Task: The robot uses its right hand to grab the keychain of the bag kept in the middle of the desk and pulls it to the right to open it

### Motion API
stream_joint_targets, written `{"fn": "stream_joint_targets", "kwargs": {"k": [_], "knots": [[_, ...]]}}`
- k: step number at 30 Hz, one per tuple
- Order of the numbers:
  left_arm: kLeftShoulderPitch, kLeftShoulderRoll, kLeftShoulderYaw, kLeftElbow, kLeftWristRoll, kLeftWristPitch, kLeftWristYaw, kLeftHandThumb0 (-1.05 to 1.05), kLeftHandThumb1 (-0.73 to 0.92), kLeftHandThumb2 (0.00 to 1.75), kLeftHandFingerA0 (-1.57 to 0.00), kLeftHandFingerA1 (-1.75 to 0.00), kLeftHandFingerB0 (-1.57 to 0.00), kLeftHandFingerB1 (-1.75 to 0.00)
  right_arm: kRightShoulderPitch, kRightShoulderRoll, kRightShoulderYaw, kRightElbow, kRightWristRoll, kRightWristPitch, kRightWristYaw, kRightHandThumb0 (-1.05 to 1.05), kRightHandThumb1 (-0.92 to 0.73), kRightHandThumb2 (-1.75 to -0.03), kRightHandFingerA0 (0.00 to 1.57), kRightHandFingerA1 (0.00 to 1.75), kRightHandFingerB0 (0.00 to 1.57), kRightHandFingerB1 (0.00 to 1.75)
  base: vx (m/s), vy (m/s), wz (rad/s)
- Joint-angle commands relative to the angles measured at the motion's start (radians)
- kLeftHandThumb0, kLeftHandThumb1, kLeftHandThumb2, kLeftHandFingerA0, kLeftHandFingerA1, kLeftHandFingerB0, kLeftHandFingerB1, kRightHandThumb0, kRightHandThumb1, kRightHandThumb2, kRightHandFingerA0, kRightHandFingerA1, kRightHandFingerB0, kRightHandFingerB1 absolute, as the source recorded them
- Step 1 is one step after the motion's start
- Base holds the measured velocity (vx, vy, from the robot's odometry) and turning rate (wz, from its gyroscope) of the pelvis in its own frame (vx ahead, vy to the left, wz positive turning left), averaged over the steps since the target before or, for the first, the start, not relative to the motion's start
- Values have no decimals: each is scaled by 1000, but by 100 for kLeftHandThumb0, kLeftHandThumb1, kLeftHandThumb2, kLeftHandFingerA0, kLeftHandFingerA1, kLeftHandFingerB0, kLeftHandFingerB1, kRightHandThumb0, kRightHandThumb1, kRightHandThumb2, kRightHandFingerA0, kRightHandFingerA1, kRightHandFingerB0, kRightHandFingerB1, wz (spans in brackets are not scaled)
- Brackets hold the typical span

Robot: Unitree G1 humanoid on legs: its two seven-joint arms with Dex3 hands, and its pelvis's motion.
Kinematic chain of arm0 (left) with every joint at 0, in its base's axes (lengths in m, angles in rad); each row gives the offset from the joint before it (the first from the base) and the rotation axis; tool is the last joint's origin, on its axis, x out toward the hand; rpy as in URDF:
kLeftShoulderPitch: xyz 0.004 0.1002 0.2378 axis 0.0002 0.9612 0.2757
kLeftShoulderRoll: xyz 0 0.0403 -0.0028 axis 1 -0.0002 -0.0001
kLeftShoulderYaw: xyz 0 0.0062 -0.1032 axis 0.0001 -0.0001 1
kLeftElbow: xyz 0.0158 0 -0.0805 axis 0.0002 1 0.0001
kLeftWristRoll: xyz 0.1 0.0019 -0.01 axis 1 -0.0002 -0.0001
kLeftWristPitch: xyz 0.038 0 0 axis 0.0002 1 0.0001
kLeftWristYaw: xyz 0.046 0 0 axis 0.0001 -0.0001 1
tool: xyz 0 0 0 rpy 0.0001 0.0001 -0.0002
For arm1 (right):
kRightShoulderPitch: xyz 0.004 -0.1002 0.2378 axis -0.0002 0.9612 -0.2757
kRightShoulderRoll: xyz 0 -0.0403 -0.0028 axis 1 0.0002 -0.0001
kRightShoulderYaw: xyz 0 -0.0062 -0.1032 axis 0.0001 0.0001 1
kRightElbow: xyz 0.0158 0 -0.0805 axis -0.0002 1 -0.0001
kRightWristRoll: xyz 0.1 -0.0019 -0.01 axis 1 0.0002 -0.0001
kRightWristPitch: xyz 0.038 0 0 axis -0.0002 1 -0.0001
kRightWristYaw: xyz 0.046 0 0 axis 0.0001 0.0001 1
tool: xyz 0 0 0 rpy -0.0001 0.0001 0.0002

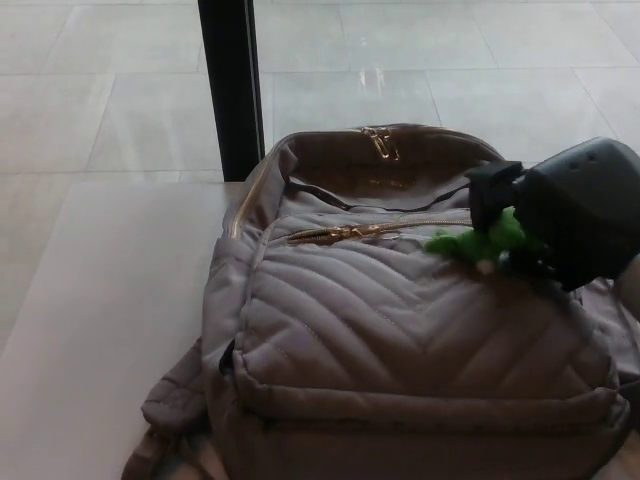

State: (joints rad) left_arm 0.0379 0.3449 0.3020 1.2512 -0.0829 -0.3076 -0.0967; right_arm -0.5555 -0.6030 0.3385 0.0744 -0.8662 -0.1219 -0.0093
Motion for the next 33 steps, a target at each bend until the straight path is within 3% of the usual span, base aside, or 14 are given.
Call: {"fn": "stream_joint_targets", "kwargs": {"k": [1, 6, 10, 12, 16, 19, 23, 26, 28, 29, 32, 33], "knots": [[23, 12, 12, 5, -12, 0, 6, -83, 92, 78, -77, -53, -59, -47, -3, -164, -42, 129, -42, -182, -175, -14, -35, -94, 92, 175, 82, 146, 0, 0, 0], [25, 13, 17, 12, -11, -1, 5, -81, 92, 78, -82, -53, -64, -47, 15, -197, -57, 178, -29, -226, -254, -20, -38, -101, 94, 175, 82, 146, 0, 0, 0], [30, 8, 17, 14, -8, -8, 5, -83, 92, 76, -82, -54, -64, -48, 31, -196, -55, 145, -29, -222, -235, -17, -39, -87, 90, 175, 78, 149, 0, 0, 0], [39, 12, 22, 8, -13, -23, -12, -85, 92, 78, -78, -53, -59, -47, 26, -203, -56, 147, -57, -215, -260, -18, -39, -91, 91, 175, 78, 148, 0, 0, 0], [32, 8, 34, 7, -20, -3, 0, -83, 92, 76, -82, -55, -66, -47, 16, -231, -87, 194, -55, -208, -285, -22, -45, -94, 89, 175, 77, 148, 0, 0, 0], [29, 7, 37, 10, -21, -1, -5, -83, 92, 76, -81, -54, -66, -46, 6, -265, -124, 278, -23, -241, -322, -19, -31, -108, 88, 175, 77, 153, 0, 0, 0], [41, 10, 34, 11, -18, -8, -11, -86, 92, 77, -79, -53, -60, -46, 21, -322, -153, 392, -41, -253, -407, -19, -33, -108, 89, 175, 80, 151, 0, 0, 0], [46, 11, 33, 9, -16, -11, -10, -82, 92, 78, -79, -53, -60, -47, 26, -370, -140, 461, -81, -221, -427, -22, -41, -90, 85, 174, 76, 151, 0, 0, 0], [53, 13, 29, 7, -13, -20, -18, -84, 92, 79, -75, -52, -58, -47, 25, -397, -137, 535, -82, -251, -502, -15, -34, -97, 88, 173, 79, 143, 0, 0, 0], [52, 13, 29, 9, -14, -20, -19, -84, 92, 78, -75, -53, -59, -47, 21, -404, -134, 559, -82, -256, -516, -15, -32, -98, 86, 175, 74, 149, 0, 0, 0], [51, 11, 34, 8, -20, -14, -19, -85, 92, 78, -75, -53, -59, -47, 27, -411, -144, 594, -51, -276, -512, -19, -45, -80, 86, 167, 80, 139, 0, 0, 0], [53, 12, 32, 7, -18, -18, -23, -85, 92, 78, -76, -53, -58, -47, 29, -412, -142, 604, -48, -289, -526, -19, -42, -84, 87, 169, 79, 142, 0, 0, 0]]}}
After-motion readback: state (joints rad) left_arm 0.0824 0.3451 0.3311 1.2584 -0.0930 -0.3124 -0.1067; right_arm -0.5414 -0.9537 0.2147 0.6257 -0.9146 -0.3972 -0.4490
